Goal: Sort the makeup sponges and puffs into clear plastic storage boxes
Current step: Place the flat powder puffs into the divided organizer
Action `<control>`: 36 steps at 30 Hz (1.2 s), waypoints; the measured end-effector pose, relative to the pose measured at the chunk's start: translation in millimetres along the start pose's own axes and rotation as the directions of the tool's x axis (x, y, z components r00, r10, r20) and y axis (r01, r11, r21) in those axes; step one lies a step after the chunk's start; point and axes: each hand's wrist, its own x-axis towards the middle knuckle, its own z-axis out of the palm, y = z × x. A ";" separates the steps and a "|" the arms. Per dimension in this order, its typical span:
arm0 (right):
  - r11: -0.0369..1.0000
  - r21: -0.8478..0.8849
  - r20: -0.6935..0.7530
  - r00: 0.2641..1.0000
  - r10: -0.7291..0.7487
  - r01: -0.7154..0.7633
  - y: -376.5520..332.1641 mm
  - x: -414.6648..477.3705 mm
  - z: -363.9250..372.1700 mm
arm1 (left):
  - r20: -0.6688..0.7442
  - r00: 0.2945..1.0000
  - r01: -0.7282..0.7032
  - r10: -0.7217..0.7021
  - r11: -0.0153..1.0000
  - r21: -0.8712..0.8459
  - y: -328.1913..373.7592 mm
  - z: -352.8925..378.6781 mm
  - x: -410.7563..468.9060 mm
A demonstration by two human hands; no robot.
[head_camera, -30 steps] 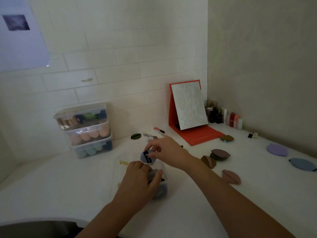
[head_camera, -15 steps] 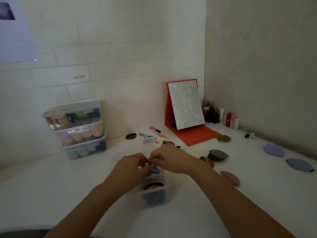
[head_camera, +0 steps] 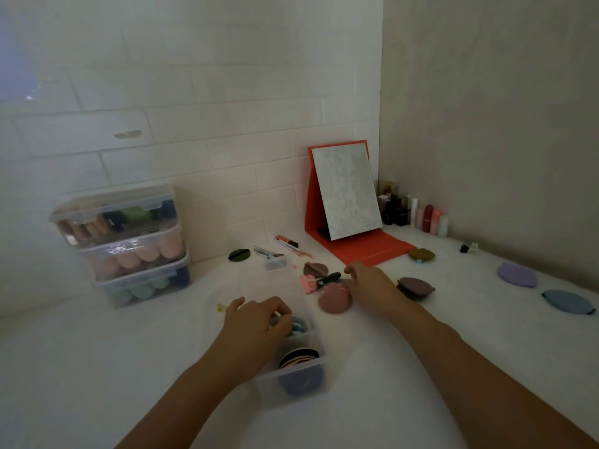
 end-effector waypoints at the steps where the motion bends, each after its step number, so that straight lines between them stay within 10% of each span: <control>1: 1.000 0.025 0.028 1.000 -0.011 0.010 0.1 0.1 1.4 | 0.001 1.000 -0.006 0.006 1.000 -0.004 -0.7 0.4 -0.5; 15: 0.935 0.346 -0.076 0.996 -0.055 0.078 3.0 2.6 -12.3 | -0.039 0.999 -0.027 0.025 0.998 -0.053 -0.9 2.5 -2.4; 23: 0.857 0.363 -0.424 0.884 -0.196 0.365 -20.5 -16.7 -30.0 | -0.012 1.000 -0.004 0.003 0.998 -0.056 6.0 -1.0 -4.1; 32: 0.602 0.776 0.056 0.929 -0.365 0.189 -54.8 -52.8 -28.2 | -0.056 0.996 0.063 -0.070 0.990 -0.130 14.7 -2.1 -8.7; 36: 0.682 0.701 0.119 0.908 -0.401 0.209 -53.3 -53.1 -25.7 | -0.047 0.993 0.097 -0.105 0.985 -0.146 19.9 -1.8 -11.4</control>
